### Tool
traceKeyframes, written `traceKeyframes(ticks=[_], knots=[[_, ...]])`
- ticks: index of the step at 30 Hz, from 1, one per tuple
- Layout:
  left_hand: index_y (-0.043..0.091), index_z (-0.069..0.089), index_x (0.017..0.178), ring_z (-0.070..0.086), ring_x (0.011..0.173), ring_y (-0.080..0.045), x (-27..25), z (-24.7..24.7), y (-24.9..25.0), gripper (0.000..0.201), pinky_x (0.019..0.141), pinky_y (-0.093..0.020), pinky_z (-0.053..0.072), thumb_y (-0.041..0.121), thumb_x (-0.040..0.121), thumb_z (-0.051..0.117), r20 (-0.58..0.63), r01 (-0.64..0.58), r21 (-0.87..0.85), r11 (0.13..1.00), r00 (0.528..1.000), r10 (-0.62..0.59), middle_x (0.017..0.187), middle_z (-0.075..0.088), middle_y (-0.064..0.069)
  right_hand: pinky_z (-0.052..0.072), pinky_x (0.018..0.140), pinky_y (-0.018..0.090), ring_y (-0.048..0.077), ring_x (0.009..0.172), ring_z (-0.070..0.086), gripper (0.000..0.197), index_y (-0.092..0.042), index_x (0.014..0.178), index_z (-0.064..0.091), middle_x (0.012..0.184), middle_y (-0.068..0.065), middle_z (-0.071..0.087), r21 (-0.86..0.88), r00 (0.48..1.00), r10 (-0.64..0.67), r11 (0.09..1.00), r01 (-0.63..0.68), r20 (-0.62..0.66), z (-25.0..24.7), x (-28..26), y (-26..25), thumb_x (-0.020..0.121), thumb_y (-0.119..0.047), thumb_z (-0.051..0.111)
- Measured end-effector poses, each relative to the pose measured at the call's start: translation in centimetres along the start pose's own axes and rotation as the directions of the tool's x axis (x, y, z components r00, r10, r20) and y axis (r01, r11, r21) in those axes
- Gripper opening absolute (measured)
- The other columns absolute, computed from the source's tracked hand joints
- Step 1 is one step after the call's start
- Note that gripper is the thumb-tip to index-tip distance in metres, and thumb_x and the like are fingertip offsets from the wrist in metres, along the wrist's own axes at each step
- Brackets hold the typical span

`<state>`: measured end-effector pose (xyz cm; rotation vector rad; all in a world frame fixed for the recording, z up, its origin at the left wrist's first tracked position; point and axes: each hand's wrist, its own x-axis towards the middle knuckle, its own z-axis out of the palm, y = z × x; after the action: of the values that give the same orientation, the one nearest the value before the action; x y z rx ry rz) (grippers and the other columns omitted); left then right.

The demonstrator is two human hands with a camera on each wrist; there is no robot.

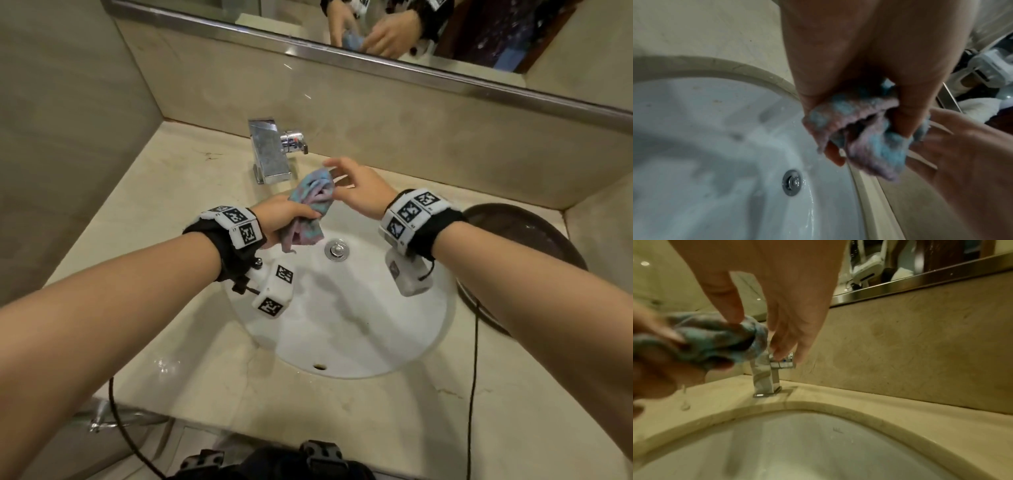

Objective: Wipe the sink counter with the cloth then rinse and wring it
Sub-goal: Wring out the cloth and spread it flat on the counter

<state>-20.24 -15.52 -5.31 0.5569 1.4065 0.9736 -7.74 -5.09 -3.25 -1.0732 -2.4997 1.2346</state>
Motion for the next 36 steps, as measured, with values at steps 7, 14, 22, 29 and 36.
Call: traceKeyframes(ticks=[7,14,22,29,36], knots=[[0.015,0.049,0.085,0.051,0.046,-0.008,0.0,0.5,1.0,0.013,0.047,-0.021,0.052,0.003,0.091,0.052,0.157,0.060,-0.008,0.998,0.986,-0.058,0.058,0.049,0.001,0.046,0.090,0.038,0.033,0.117,0.051,0.096,-0.025,0.150,0.015,0.146,0.012,0.032,-0.569,0.945,-0.273,0.755,0.326,0.179,1.3,-1.0,1.7,0.074,-0.007,0.071],[0.013,0.041,0.063,0.035,0.028,-0.012,0.2,0.7,0.3,0.030,0.035,-0.011,0.027,0.011,0.084,0.063,0.074,0.087,0.564,0.821,0.985,-0.155,0.043,0.039,0.000,0.032,0.063,0.031,0.030,0.096,0.059,0.029,-0.020,0.115,0.055,0.109,0.008,0.056,-0.741,0.959,-0.198,0.608,0.284,0.205,0.9,-0.1,0.5,0.088,-0.030,0.056],[0.013,0.043,0.113,0.060,0.089,-0.030,0.4,0.0,-0.1,0.036,0.063,-0.030,0.038,0.030,0.085,0.058,0.108,-0.101,0.994,-0.038,0.954,0.281,0.101,0.064,-0.011,0.032,0.048,0.019,0.015,0.047,0.040,0.014,-0.013,0.064,0.063,0.051,-0.003,0.051,-0.421,0.856,0.354,0.888,-0.182,0.377,1.2,1.4,0.5,0.073,-0.020,0.072],[0.019,0.046,0.118,0.061,0.087,-0.028,0.5,0.1,-0.1,0.037,0.071,-0.034,0.050,0.030,0.085,0.060,0.153,-0.245,0.949,0.199,0.908,0.389,0.106,0.066,-0.007,0.040,0.054,0.023,0.012,0.051,0.043,0.011,-0.015,0.084,0.059,0.063,-0.001,0.050,-0.223,0.821,0.423,0.905,-0.363,0.384,0.0,1.7,1.3,0.080,-0.012,0.068],[0.016,0.051,0.100,0.040,0.040,-0.010,1.0,-0.2,0.8,0.009,0.035,-0.011,0.030,0.024,0.095,0.049,-0.169,-0.006,0.291,0.957,0.984,0.058,0.063,0.058,-0.003,0.052,0.082,0.036,0.024,0.102,0.054,0.090,-0.020,0.147,0.019,0.138,0.008,0.037,-0.445,0.979,-0.086,0.881,0.163,0.186,1.0,0.1,3.2,0.074,-0.016,0.072]])
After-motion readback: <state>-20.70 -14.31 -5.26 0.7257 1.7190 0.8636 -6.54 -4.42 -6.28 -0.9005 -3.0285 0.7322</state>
